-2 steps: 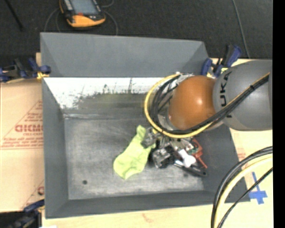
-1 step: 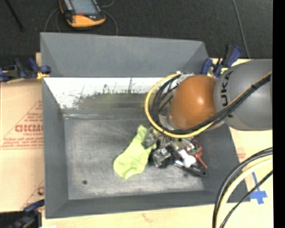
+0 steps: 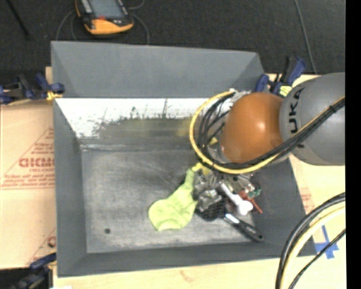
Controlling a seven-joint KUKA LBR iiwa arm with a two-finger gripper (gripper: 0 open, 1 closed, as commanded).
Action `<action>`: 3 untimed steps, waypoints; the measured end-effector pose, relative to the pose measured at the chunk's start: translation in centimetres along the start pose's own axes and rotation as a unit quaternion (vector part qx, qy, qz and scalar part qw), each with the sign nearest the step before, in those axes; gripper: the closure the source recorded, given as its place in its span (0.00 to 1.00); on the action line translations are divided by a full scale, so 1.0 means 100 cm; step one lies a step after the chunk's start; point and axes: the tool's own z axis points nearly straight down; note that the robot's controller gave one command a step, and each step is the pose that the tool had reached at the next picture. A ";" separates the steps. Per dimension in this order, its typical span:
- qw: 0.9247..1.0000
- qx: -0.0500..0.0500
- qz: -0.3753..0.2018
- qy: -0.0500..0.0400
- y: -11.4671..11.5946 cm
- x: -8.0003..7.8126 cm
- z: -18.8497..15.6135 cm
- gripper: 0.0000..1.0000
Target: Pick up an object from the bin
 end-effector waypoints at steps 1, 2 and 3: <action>1.000 -0.001 0.005 0.008 -0.014 0.000 -0.035 0.00; 1.000 -0.001 0.005 0.008 -0.014 0.000 -0.035 0.00; 0.999 0.001 -0.048 0.006 -0.016 -0.008 -0.017 0.00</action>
Offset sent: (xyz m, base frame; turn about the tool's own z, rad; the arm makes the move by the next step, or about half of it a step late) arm 0.0000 0.0000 0.0000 0.0000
